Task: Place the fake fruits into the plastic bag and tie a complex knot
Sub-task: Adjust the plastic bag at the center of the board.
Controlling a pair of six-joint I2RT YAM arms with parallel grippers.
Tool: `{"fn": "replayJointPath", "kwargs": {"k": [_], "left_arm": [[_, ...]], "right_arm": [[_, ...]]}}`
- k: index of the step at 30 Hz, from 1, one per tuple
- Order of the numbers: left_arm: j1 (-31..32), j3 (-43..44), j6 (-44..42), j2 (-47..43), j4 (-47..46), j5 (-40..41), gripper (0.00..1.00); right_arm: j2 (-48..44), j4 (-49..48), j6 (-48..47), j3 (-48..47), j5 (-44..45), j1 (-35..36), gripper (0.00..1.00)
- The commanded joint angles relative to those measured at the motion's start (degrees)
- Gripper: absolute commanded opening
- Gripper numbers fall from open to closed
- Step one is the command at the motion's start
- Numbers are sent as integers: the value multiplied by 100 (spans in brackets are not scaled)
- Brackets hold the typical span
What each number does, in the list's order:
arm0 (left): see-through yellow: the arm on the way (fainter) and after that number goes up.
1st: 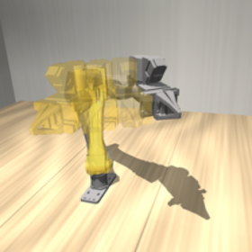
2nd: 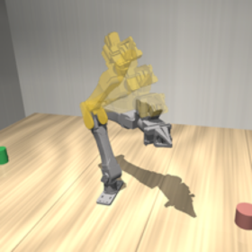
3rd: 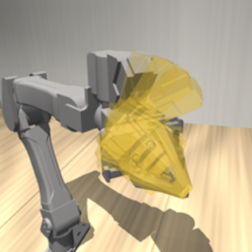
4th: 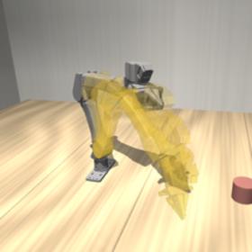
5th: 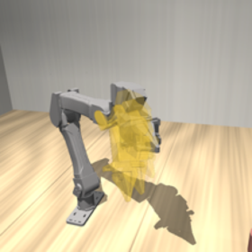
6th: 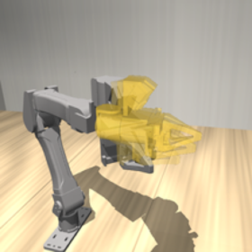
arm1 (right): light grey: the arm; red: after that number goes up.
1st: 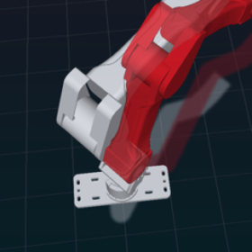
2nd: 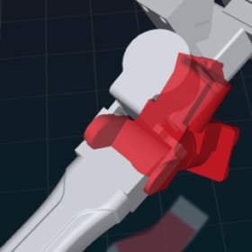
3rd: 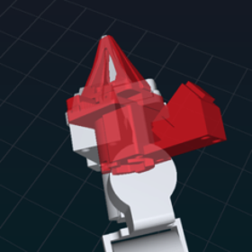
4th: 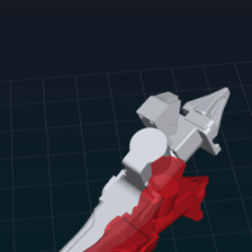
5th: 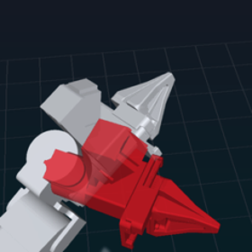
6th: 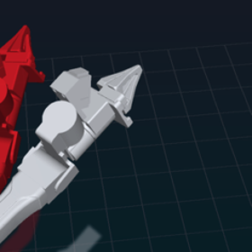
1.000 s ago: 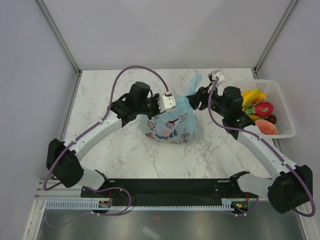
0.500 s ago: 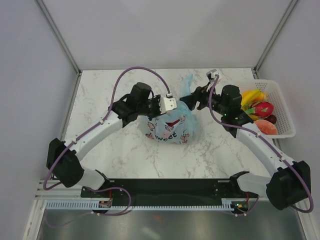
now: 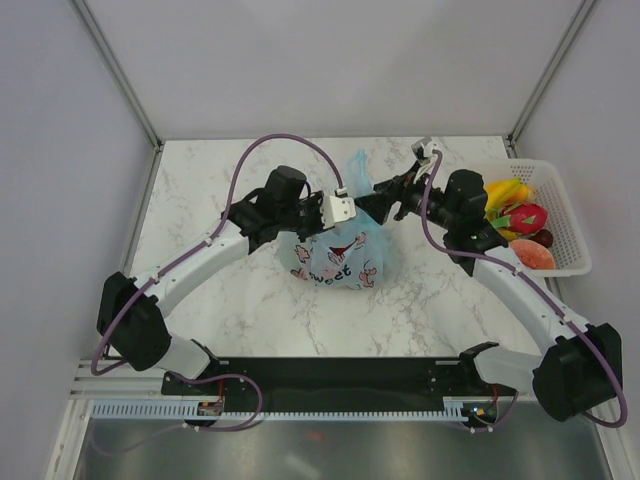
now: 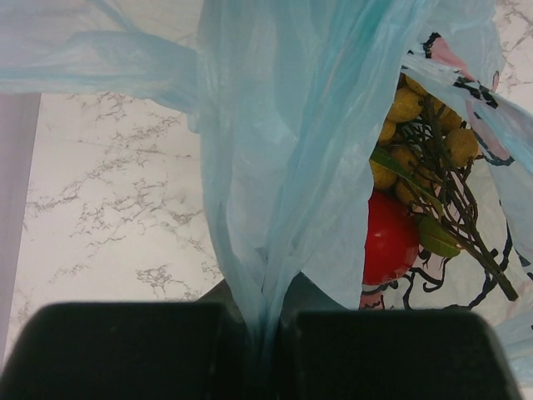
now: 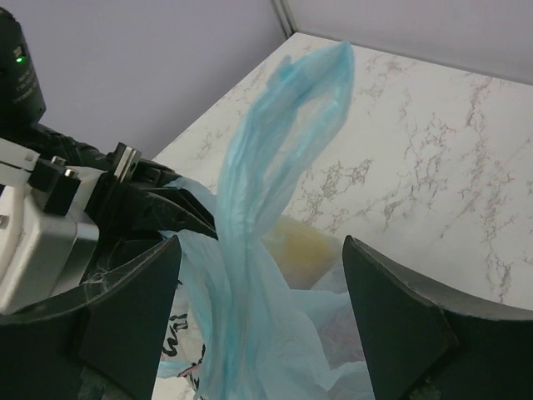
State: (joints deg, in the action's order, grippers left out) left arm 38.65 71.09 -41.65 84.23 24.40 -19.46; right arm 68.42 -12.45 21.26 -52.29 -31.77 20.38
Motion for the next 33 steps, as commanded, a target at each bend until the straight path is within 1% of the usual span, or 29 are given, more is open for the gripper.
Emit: {"fn": "replayJointPath", "kwargs": {"k": [1, 8, 17, 19, 20, 21, 23, 24, 26, 27, 29, 30, 31, 33], "left_arm": [[19, 230, -72, 24, 73, 135, 2], [-42, 274, 51, 15, 65, 171, 2], [-68, 265, 113, 6, 117, 241, 2], [-77, 274, 148, 24, 126, 268, 2], [-95, 283, 166, 32, 135, 268, 2], [-104, 291, 175, 33, 135, 268, 2], [-112, 318, 210, 50, 135, 294, 2], [-121, 326, 236, 67, 144, 311, 2], [-139, 353, 280, 85, 144, 329, 2], [-148, 362, 289, 103, 144, 355, 2], [-156, 397, 341, 120, 144, 425, 2], [-156, 414, 368, 146, 144, 478, 2], [-156, 449, 429, 155, 144, 574, 2], [-156, 528, 508, 173, 144, 645, 2]], "right_arm": [[-189, -469, -244, 131, -417, -17, 87], [171, -302, -543, 96, -550, -17, 88], [531, -495, -509, 79, -760, 54, 91], [575, -583, -491, 88, -787, 106, 87], [628, -601, -482, 79, -796, 115, 84], [654, -627, -465, 79, -813, 115, 76], [707, -732, -447, 79, -840, 141, 69], [725, -768, -438, 79, -840, 176, 59], [760, -777, -438, 79, -778, 220, 45], [769, -812, -447, 88, -761, 255, 27], [752, -821, -464, 114, -638, 317, 13], [734, -821, -482, 123, -568, 343, 0], [708, -812, -517, 166, -489, 396, 0], [550, -751, -596, 272, -51, 466, 0]]}}
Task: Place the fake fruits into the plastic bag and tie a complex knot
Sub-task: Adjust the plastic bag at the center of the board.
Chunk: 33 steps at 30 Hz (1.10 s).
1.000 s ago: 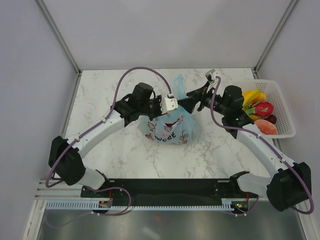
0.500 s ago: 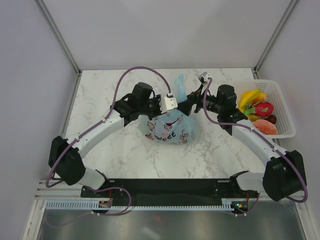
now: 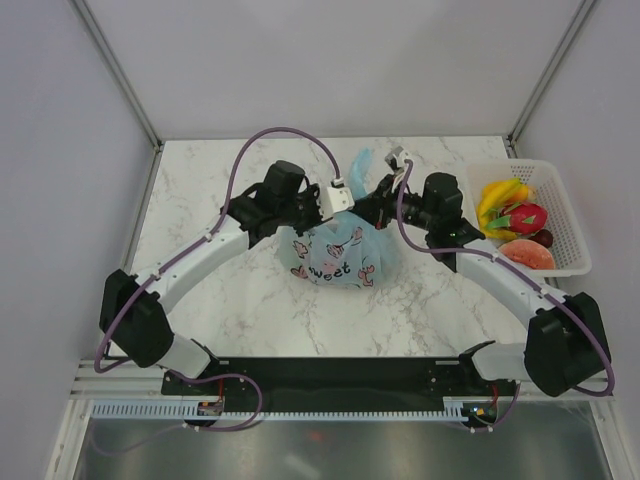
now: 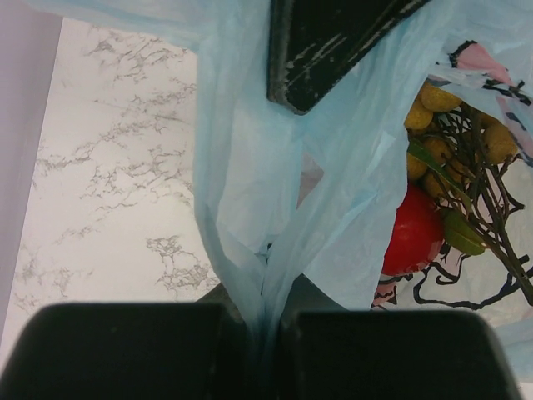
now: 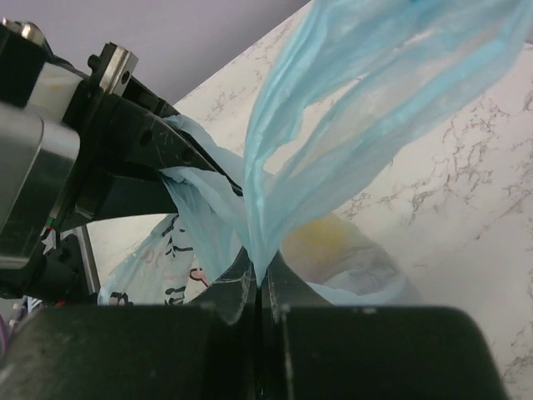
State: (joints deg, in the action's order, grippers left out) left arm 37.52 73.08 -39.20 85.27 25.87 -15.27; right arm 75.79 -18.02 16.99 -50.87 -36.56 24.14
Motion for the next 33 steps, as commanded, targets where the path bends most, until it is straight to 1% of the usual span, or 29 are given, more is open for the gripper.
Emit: {"fn": "replayJointPath", "kwargs": {"k": [1, 2, 5, 6, 8, 13, 17, 24, 26, 27, 28, 30, 31, 33], "left_arm": [[-51, 356, 351, 86, -3, 278, 2], [-43, 408, 369, 77, -11, 287, 2], [-52, 523, 562, 103, -64, 366, 2], [-52, 549, 615, 121, -82, 427, 2], [-52, 663, 817, 165, -143, 594, 2], [-52, 962, 1317, 314, -170, 701, 6], [-52, 1261, 1696, 437, -178, 683, 7], [-52, 1367, 2513, 569, -424, 859, 8], [-43, 1262, 2934, 552, -696, 911, 12], [-51, 1218, 3084, 526, -810, 929, 13], [-43, 1078, 3424, 447, -1107, 981, 14], [-43, 928, 3725, 359, -1416, 1051, 14], [-43, 832, 4083, 228, -1574, 1139, 14], [-43, 524, 4297, 95, -2119, 1262, 15]], "right_arm": [[-361, -158, -283, 174, 621, 178, 0], [-459, -132, -345, 226, 1093, 222, 0], [-846, -17, -504, 393, 1659, 319, 0], [-933, 105, -539, 429, 2061, 345, 0], [-1136, 254, -679, 473, 2484, 381, 0], [-1610, 167, -750, 745, 2916, 477, 0], [-1716, 115, -803, 886, 3233, 557, 0], [-1822, -131, -970, 1123, 3585, 776, 0], [-1796, -166, -1022, 1150, 3612, 803, 0], [-1796, -210, -1031, 1202, 3786, 829, 0], [-1796, -237, -1040, 1220, 3831, 864, 0], [-1813, -298, -1067, 1272, 3875, 890, 0], [-1813, -316, -1067, 1299, 3884, 925, 0], [-1831, -325, -1084, 1334, 3937, 934, 0]]}}
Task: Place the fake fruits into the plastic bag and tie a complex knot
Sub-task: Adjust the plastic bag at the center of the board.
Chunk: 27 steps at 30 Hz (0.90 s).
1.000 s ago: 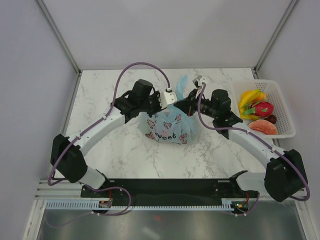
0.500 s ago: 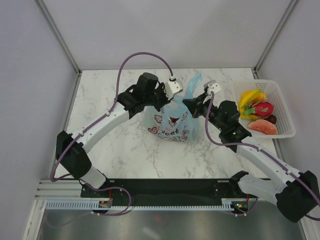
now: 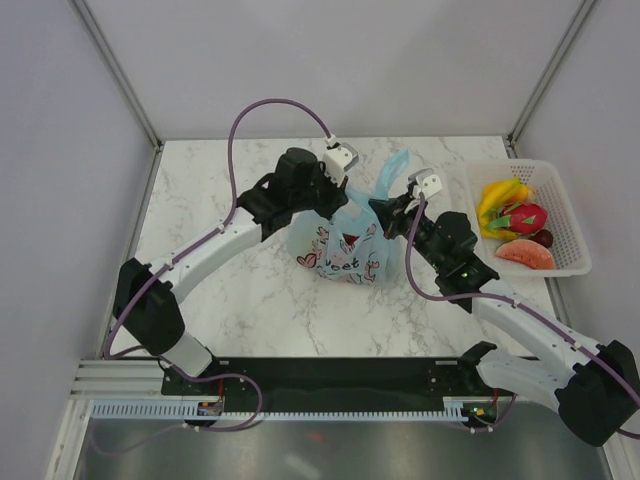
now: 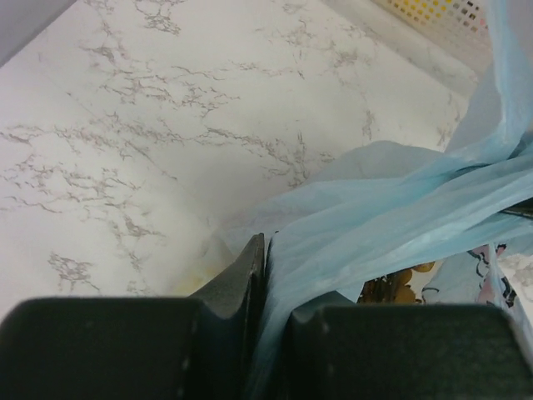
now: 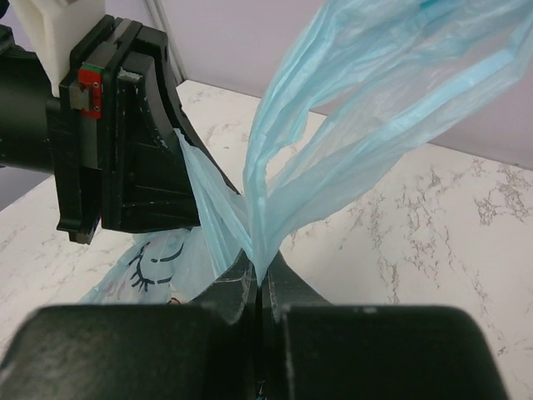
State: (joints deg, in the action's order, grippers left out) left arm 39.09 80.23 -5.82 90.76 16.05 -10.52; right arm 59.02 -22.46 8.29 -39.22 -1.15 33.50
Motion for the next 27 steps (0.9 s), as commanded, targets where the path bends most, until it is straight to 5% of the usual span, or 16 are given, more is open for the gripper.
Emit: {"fn": "replayJointPath", "kwargs": {"k": [1, 14, 17, 21, 27], "left_arm": [[-200, -426, 1178, -558, -1322, 850, 16], [46, -1211, 1093, -648, -2897, 1175, 22], [177, -1290, 592, -612, -3108, 1202, 29], [292, -1457, -102, -560, -3354, 1193, 51], [485, -1536, -901, -419, -3398, 1210, 58]], "right_arm": [[-181, 101, -206, 187, 431, -1, 0], [-93, 180, -30, 117, 536, -1, 0], [-23, 321, 32, 3, 607, -1, 0], [56, 514, 137, -208, 589, 8, 0], [241, 865, 339, -603, 607, -1, 0]]}}
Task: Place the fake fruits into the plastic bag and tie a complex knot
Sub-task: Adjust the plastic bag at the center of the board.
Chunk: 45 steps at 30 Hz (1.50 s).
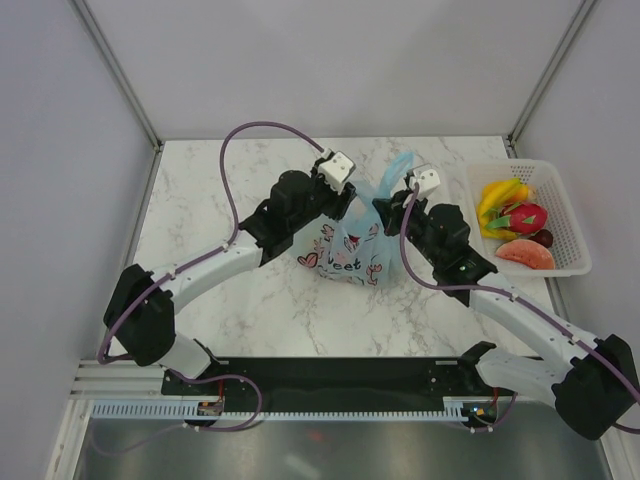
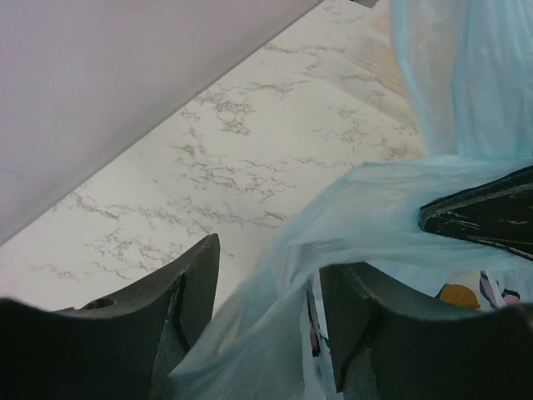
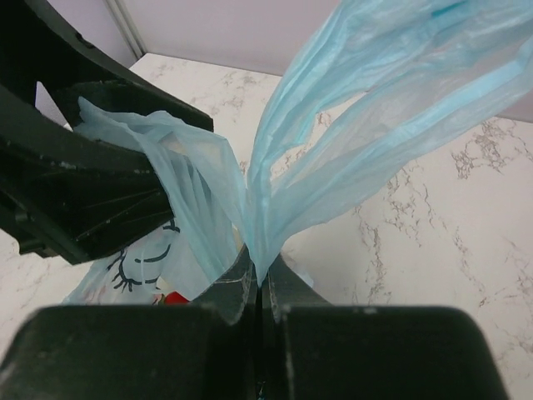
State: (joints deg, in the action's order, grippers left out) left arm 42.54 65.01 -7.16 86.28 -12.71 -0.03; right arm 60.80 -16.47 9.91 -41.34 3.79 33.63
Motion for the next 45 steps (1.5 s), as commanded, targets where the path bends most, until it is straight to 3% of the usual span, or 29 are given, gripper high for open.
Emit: {"fn": "replayJointPath", "kwargs": {"k": [1, 6, 19, 28, 31, 34, 36, 39, 43, 44, 45], "left_arm": [[210, -24, -839, 47, -522, 205, 59], [439, -85, -1480, 99, -566, 459, 61], [571, -51, -2140, 362, -583, 1101, 66], [571, -6, -2237, 759, -1566, 1707, 65], [597, -138, -2220, 741, -2147, 2322, 56], [623, -270, -2246, 627, -2498, 2806, 40], [632, -314, -2229, 574, -2605, 3061, 22], [632, -323, -2150, 530, -2553, 3045, 10], [711, -340, -2027, 451, -2342, 2807, 16], [729, -366, -2018, 381, -2254, 2650, 26], [738, -436, -1974, 320, -2245, 2605, 31]], "right_arm": [[73, 302, 204, -427, 139, -14, 0], [143, 539, 274, -690, 245, -14, 0], [196, 733, 468, -963, 184, -5, 0], [152, 689, 643, -920, 139, -14, 0], [161, 654, 652, -858, 131, -23, 0], [205, 619, 652, -797, 131, -14, 0], [231, 592, 635, -761, 148, -14, 0], [249, 592, 565, -761, 122, -14, 0], [275, 619, 380, -814, 306, -5, 0], [292, 619, 336, -840, 359, -14, 0], [301, 619, 249, -858, 394, -5, 0]]}}
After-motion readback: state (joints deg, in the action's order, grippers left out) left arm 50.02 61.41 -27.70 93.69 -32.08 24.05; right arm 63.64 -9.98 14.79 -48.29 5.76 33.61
